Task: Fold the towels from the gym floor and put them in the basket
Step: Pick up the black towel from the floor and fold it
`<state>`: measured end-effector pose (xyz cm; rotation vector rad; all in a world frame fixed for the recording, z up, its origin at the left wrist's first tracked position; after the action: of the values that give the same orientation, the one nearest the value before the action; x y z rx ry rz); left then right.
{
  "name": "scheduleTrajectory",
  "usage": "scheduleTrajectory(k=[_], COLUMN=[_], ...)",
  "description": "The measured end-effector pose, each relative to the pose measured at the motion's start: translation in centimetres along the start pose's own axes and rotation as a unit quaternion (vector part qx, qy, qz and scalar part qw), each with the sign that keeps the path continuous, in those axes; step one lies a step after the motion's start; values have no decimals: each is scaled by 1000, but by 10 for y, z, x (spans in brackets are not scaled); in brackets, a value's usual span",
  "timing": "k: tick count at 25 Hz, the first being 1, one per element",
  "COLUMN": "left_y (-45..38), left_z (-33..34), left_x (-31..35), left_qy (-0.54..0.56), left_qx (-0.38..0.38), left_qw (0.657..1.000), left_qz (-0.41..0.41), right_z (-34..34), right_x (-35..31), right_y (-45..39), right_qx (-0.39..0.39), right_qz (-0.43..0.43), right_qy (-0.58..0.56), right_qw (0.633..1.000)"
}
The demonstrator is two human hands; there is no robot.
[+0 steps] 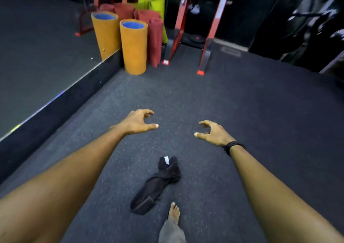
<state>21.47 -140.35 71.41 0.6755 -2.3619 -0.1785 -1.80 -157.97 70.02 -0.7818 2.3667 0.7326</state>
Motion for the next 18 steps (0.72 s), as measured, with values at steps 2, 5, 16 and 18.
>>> scheduleTrajectory(k=[2, 5, 16, 18], left_y=[-39, -105, -310, -327], left_z=[20, 56, 331, 383], left_x=[-19, -56, -270, -302], left_qy=[3, 12, 5, 27], left_qx=[-26, -58, -231, -251], left_qw=[999, 995, 965, 959], left_qz=[-35, -81, -122, -133], right_z=[26, 77, 357, 403], right_x=[19, 55, 300, 338], right_y=[-50, -127, -309, -324], right_qx=[-43, -126, -220, -235], right_qz=[14, 44, 159, 179], right_qy=[-4, 4, 25, 30], right_qw=[999, 991, 962, 955])
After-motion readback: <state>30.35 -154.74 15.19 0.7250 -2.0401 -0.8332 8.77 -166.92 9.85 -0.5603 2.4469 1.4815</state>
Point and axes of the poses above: each hand's wrist, its own y-axis away from the middle knuckle, its own z-axis out of the palm, x = y × z, the point moved 1 cm from there along -y, towards the middle knuckle, and after that the axes turned 7 degrees about -y, right-handed, at the moved point
